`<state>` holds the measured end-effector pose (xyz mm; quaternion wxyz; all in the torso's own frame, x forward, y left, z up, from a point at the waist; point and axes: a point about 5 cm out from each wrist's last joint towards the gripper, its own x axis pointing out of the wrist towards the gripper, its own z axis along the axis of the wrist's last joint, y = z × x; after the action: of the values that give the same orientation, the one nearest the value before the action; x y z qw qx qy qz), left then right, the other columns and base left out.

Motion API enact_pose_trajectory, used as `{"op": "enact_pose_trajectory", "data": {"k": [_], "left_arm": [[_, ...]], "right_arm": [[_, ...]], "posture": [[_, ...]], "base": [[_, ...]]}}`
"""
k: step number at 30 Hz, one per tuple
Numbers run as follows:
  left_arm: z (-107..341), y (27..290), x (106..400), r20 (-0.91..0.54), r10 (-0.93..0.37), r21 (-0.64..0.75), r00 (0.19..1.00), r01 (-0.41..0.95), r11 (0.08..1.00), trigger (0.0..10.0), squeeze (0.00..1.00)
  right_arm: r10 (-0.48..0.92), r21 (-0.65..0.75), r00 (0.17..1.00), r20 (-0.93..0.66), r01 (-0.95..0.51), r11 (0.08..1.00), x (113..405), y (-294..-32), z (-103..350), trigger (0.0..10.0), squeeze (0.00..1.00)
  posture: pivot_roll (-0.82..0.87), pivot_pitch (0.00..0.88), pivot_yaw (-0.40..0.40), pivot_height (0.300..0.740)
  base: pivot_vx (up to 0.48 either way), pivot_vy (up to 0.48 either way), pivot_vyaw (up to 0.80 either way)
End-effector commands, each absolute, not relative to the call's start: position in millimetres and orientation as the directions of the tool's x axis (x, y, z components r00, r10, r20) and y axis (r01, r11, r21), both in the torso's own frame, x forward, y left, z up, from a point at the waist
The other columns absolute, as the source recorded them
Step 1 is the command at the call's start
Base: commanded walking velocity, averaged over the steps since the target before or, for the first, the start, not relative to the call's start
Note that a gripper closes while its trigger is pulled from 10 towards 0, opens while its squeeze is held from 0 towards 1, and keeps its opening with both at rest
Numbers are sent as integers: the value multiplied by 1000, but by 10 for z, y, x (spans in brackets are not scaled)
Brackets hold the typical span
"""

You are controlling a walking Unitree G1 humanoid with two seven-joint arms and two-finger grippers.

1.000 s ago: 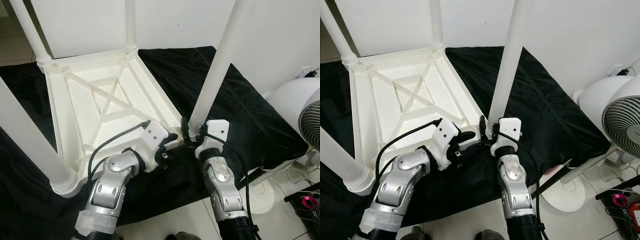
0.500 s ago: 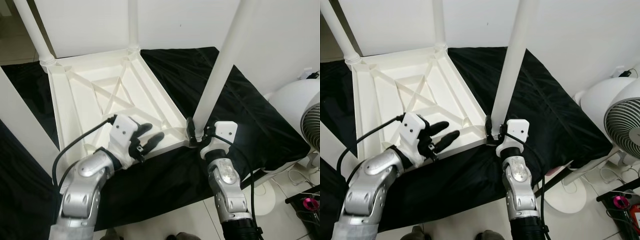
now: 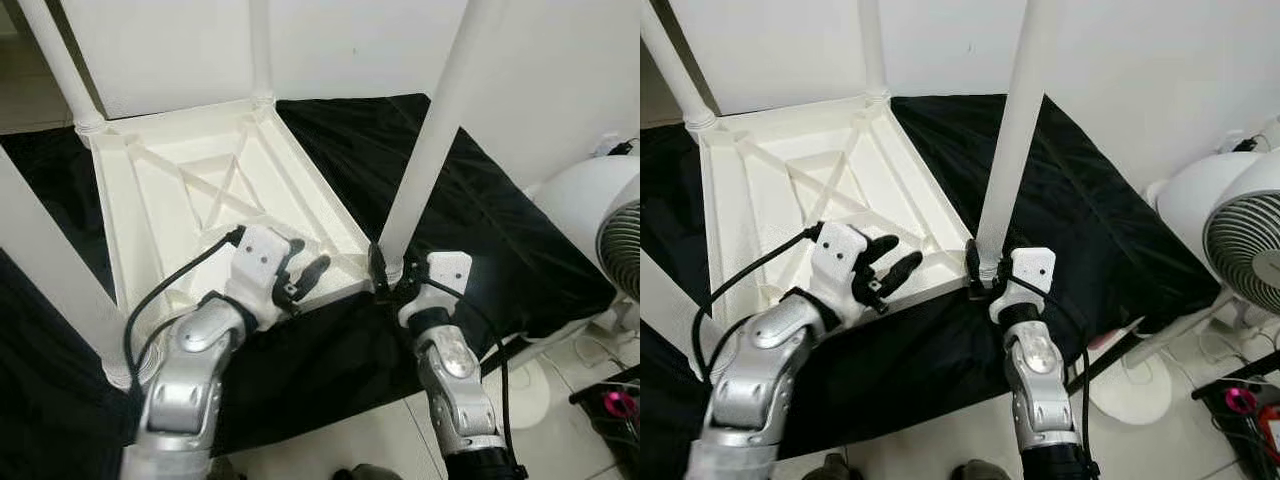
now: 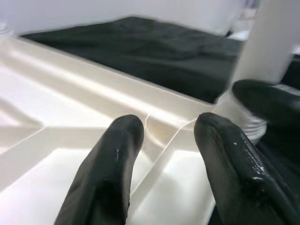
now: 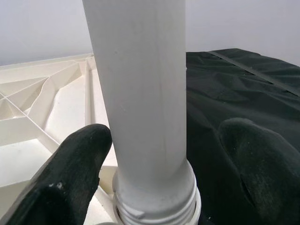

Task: Building children table

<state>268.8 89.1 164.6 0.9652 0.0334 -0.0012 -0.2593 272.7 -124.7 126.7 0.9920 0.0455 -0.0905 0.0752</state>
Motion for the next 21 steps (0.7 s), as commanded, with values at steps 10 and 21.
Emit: {"op": "enact_pose_trajectory", "data": {"k": [10,21], "left_arm": [[1609,847,2858,30,-389,-22,921,390,921,10000,0],[1786,1118,3053,94,31,-147,995,-17,989,10000,0]], "right_arm": [[188,62,971,148,-199,978,2886,-1259,1342,10000,0],[225,-17,961,161,-226,974,2931,-1245,1359,10000,0]], "posture": [[-68,91,-34,740],[-81,90,-5,740]], "base": [[0,0,0],[0,0,0]]}}
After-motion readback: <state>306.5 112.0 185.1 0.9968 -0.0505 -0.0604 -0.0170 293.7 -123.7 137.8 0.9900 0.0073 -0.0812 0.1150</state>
